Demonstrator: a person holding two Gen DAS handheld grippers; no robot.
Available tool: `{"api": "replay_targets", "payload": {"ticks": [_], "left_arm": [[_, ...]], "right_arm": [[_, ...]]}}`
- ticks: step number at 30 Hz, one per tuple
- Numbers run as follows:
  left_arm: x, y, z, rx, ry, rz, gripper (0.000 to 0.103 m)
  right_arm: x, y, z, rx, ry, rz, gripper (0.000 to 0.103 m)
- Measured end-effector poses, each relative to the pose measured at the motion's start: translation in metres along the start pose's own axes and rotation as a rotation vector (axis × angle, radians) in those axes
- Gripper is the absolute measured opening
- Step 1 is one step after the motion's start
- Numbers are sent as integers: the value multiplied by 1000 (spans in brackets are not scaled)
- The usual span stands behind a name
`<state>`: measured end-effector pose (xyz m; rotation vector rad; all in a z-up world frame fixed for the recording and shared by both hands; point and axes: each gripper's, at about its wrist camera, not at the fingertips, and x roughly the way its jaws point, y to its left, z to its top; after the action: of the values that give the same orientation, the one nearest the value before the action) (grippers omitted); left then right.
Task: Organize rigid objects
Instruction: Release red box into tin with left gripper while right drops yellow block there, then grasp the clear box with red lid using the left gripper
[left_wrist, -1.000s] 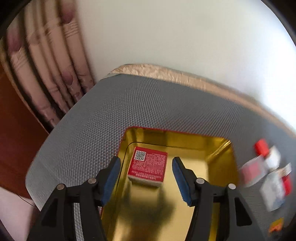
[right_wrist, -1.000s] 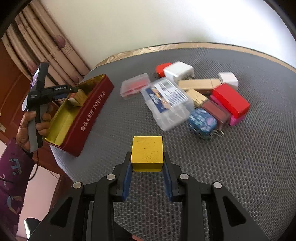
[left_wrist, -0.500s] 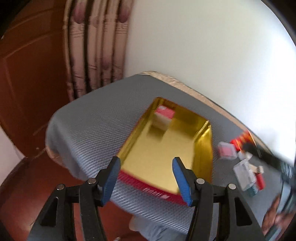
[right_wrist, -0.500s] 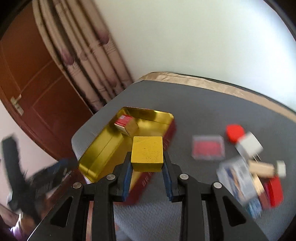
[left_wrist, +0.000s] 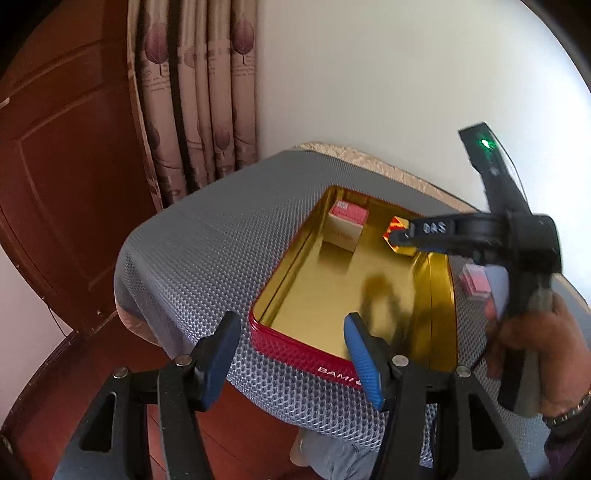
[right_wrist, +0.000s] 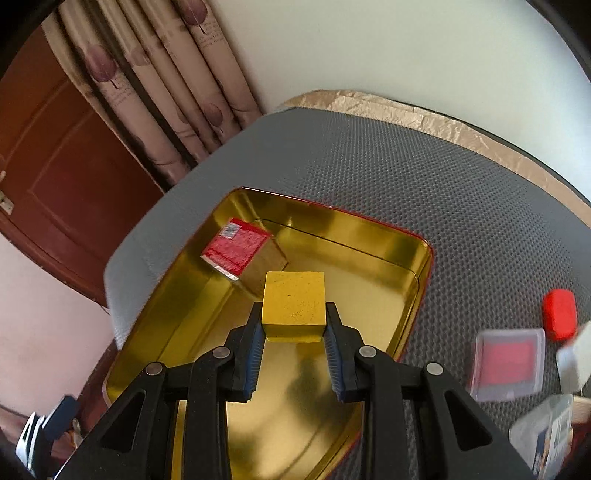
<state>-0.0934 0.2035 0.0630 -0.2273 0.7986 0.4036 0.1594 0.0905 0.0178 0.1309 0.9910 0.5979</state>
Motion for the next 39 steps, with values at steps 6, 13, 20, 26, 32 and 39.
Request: {"api": "replay_targets", "payload": {"ticks": [6, 13, 20, 26, 32, 39], "left_arm": [[9, 2, -2, -6, 23, -6, 60], [18, -1, -5, 6, 54, -8, 60], [7, -15, -8, 73, 14, -43, 60], [-20, -53, -12, 263, -75, -170, 60], [-14, -115, 5, 493, -25, -429, 60], [30, -205, 30, 940, 67, -515, 60]], "right_arm": [[18, -1, 7, 4, 18, -8, 32], [-20, -11, -5, 57, -106, 66, 56], [-141, -74, -109, 78, -320, -39, 94], [-206, -166, -206, 78, -313, -488, 99], [-217, -265, -245, 292, -204, -632, 99], [-209, -299, -257, 418, -173, -552, 101]]}}
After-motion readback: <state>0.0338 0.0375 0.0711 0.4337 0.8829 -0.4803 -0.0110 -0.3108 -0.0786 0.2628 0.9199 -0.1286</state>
